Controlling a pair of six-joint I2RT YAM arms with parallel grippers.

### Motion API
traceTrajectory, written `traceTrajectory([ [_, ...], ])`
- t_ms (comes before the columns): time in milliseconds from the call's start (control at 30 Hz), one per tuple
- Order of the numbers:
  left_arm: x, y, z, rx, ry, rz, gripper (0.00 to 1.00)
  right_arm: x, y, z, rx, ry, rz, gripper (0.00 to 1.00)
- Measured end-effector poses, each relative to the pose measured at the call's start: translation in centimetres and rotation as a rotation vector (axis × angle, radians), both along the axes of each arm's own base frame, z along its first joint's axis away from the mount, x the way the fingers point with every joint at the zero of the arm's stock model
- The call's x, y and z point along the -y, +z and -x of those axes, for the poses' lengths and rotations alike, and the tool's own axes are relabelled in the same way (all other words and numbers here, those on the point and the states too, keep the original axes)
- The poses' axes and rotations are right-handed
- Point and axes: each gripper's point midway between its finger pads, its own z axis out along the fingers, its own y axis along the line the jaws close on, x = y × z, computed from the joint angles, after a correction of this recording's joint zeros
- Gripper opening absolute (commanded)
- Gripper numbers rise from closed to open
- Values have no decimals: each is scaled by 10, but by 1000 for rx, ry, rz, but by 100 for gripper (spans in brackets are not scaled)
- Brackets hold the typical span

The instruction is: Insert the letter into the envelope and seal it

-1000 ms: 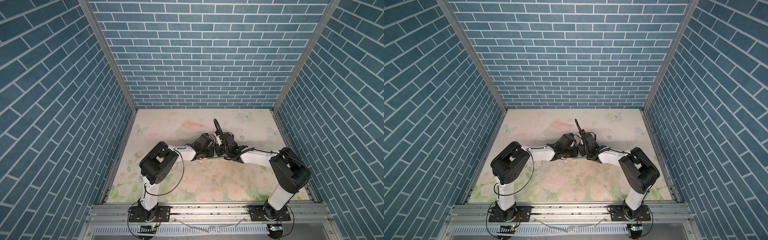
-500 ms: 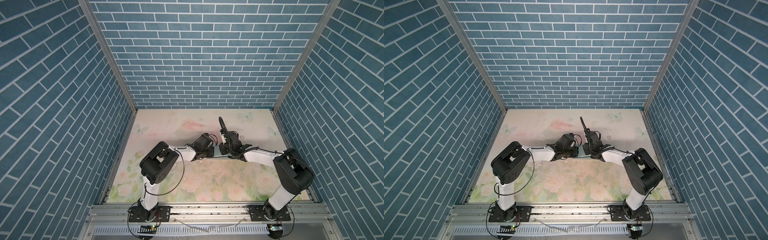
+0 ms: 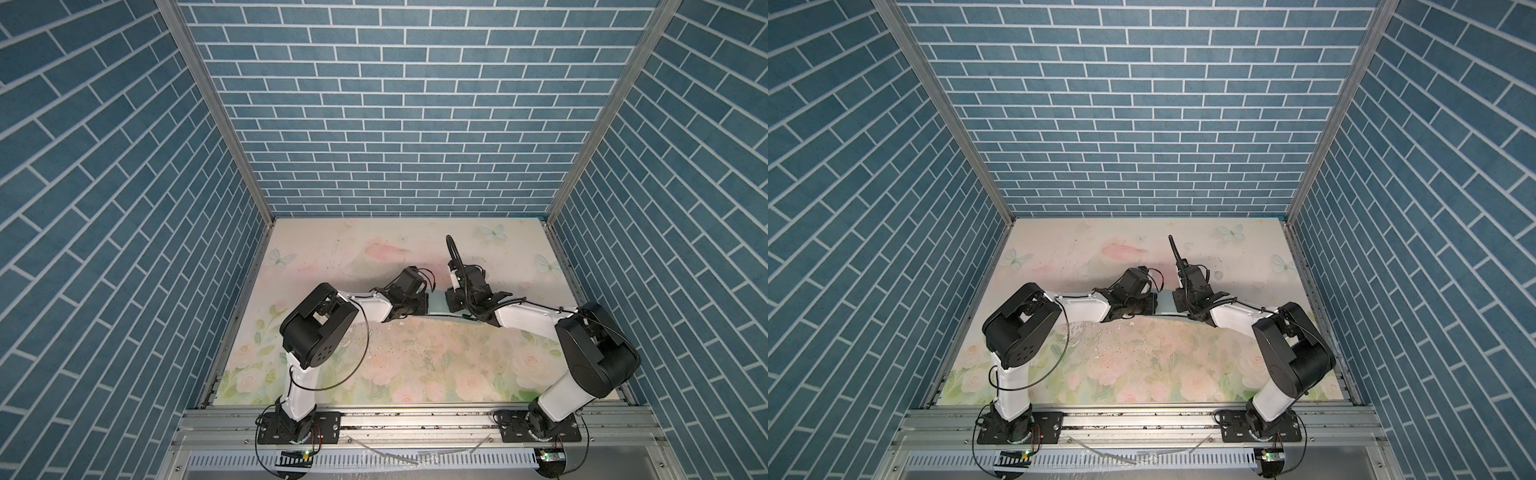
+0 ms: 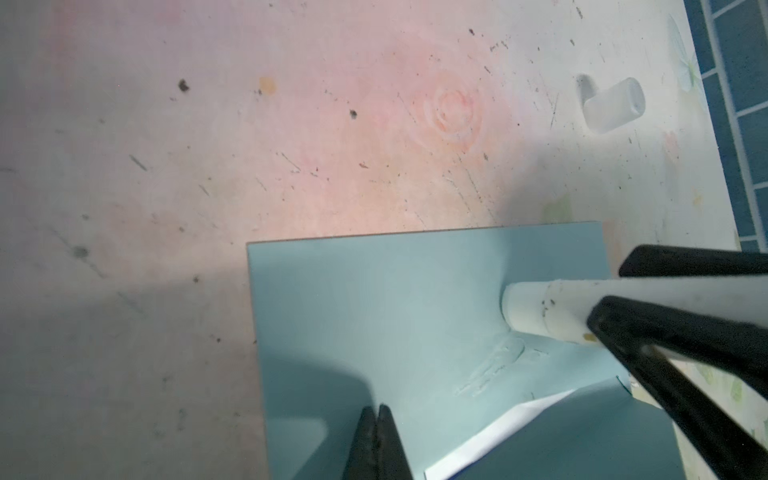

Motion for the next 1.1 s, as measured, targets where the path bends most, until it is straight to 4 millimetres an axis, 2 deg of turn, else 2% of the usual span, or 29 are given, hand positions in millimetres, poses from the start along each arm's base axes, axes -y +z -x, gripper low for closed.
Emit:
traceTrajectory([
  [1100, 0, 0, 0, -1, 1, 1, 0, 39, -2, 15, 1, -127, -11, 0],
])
